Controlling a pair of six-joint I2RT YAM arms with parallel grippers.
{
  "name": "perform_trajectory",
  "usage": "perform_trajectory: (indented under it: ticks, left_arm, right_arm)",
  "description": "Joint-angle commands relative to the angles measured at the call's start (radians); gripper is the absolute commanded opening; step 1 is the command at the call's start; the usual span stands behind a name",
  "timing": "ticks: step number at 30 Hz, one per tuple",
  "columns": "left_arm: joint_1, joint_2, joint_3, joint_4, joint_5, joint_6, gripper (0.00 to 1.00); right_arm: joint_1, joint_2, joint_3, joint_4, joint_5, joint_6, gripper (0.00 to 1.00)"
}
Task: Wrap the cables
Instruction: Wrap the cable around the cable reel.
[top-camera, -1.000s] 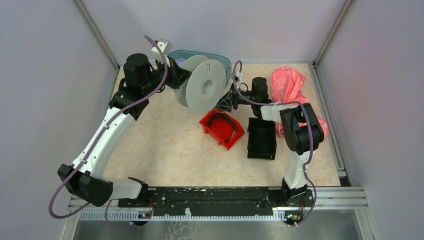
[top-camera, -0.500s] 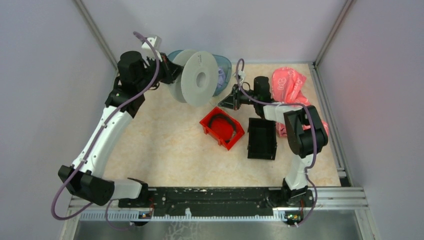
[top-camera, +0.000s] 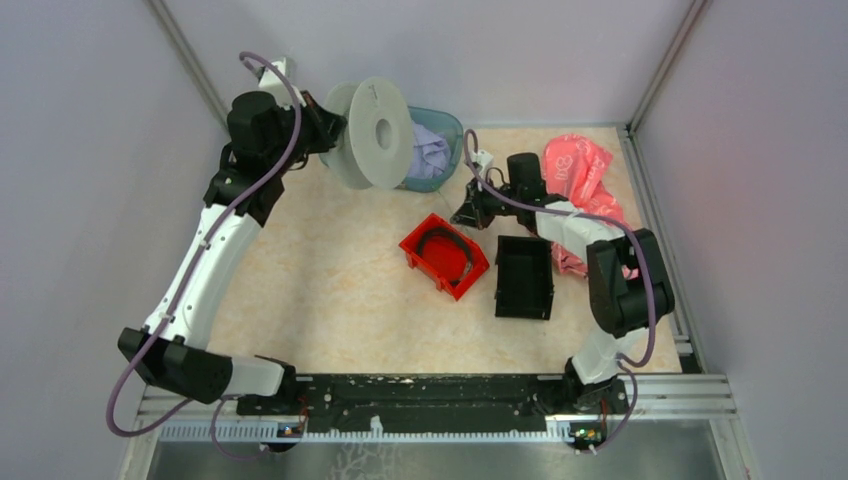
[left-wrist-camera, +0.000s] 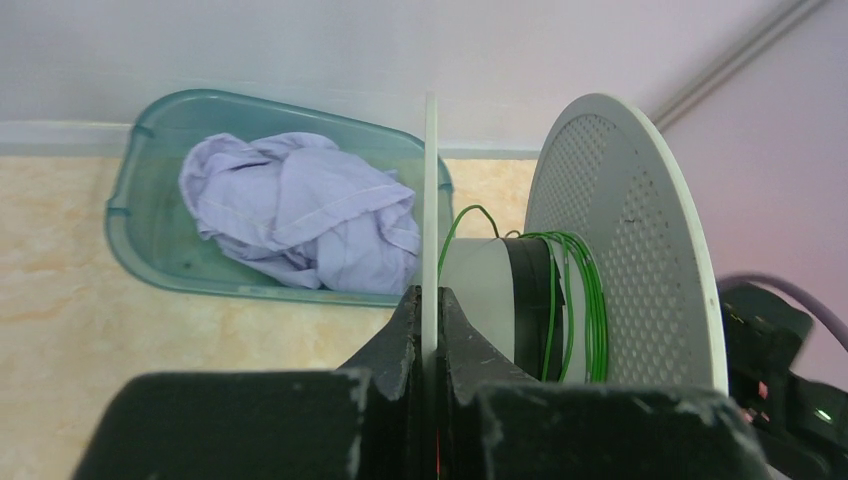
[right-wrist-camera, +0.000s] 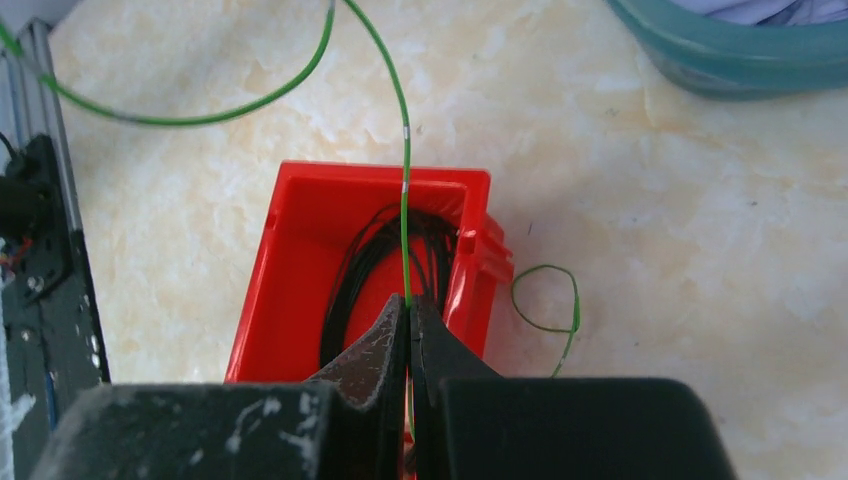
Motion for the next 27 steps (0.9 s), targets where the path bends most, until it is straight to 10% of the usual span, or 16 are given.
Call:
perform_trajectory:
  ticks: [1, 14, 27]
  left_arm:
    - [0.009, -0.001, 0.069, 0.026, -0.167, -0.024, 0.0]
    - [0.007, 0.061, 0.039, 0.081, -0.36, 0.061, 0.0]
    - [-0.036, 0.067, -0.091, 0.239, -0.494, 0.249, 0.0]
  right_arm:
    - [0.036, -0.117, 0.062, -0.21, 0.053, -0.22, 0.0]
    - [0.236, -0.231, 0.155, -0.624, 0.09, -0.54, 0.0]
    - [0.33, -0.375, 0.331, -0.771, -0.055, -0.487, 0.0]
